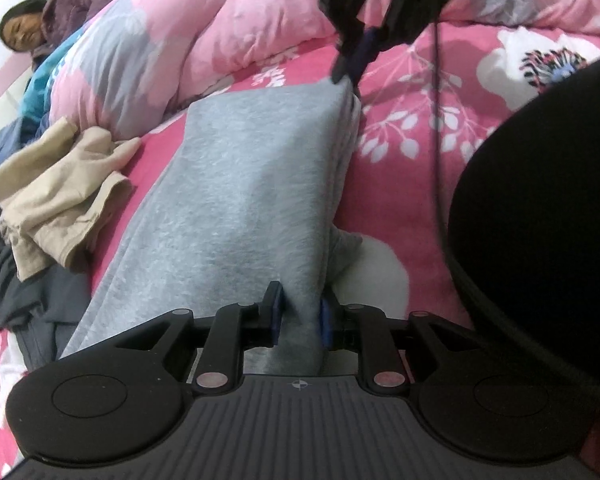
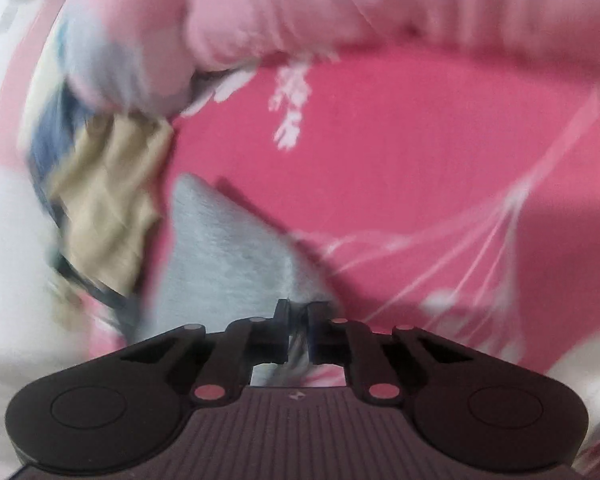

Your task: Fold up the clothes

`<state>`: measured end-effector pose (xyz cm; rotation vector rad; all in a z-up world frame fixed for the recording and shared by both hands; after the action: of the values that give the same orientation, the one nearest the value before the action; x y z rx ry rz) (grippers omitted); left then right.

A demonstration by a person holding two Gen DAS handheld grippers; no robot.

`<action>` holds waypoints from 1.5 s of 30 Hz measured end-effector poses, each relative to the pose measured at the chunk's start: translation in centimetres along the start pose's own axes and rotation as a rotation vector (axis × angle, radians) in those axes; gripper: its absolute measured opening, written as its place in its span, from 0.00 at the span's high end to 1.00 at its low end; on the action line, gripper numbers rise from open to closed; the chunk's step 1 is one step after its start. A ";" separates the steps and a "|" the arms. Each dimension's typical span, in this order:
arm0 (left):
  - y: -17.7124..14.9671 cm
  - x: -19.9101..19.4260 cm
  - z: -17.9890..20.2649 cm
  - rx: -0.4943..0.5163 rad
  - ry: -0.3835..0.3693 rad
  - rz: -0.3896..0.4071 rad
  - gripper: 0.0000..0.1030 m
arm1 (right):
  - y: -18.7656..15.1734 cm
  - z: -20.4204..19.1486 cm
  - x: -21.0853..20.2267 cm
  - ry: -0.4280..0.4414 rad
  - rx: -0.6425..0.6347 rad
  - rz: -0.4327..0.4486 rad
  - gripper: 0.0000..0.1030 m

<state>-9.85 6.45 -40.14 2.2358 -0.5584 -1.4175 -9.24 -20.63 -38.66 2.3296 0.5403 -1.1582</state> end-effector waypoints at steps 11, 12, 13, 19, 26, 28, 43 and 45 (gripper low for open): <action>0.3 0.0 0.5 -0.034 0.001 -0.020 0.64 | -3.2 -9.6 -6.0 -0.023 -0.734 0.186 0.94; 0.4 0.0 0.4 -0.049 0.002 -0.023 0.64 | -4.7 -11.6 -6.0 0.024 -0.856 0.166 0.93; 0.4 -0.1 0.4 -0.062 0.004 -0.027 0.64 | -6.2 -12.9 -5.4 0.046 -0.955 0.140 0.93; -1.2 -2.5 -1.8 -0.235 0.005 -0.090 0.57 | -9.4 -9.2 2.2 -0.057 -1.047 -0.099 0.97; -3.0 -7.4 -5.2 -0.574 0.019 -0.048 0.53 | -7.7 -11.3 -2.5 0.040 -0.967 -0.003 0.89; -3.6 -7.0 -5.5 -0.597 0.068 -0.060 0.53 | -7.6 -12.3 -2.9 0.085 -0.976 0.011 0.89; -4.0 -9.2 -9.2 -0.854 -0.019 -0.042 0.46 | -9.1 -14.3 -2.1 0.199 -0.929 -0.012 0.75; -4.8 -7.7 -9.3 -0.926 -0.013 -0.068 0.44 | -11.2 -13.6 0.0 0.194 -0.966 -0.122 0.60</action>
<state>-3.92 15.93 -33.61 1.4964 0.1750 -1.3324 -6.80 -3.78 -34.19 1.5658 1.0404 -0.5076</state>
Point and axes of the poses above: each gripper's, at about its wrist camera, not at the fingertips, and x roughly the way its jaws point, z to its right, y to its top, the point moved 8 cm from there along x, roughly the way its jaws point
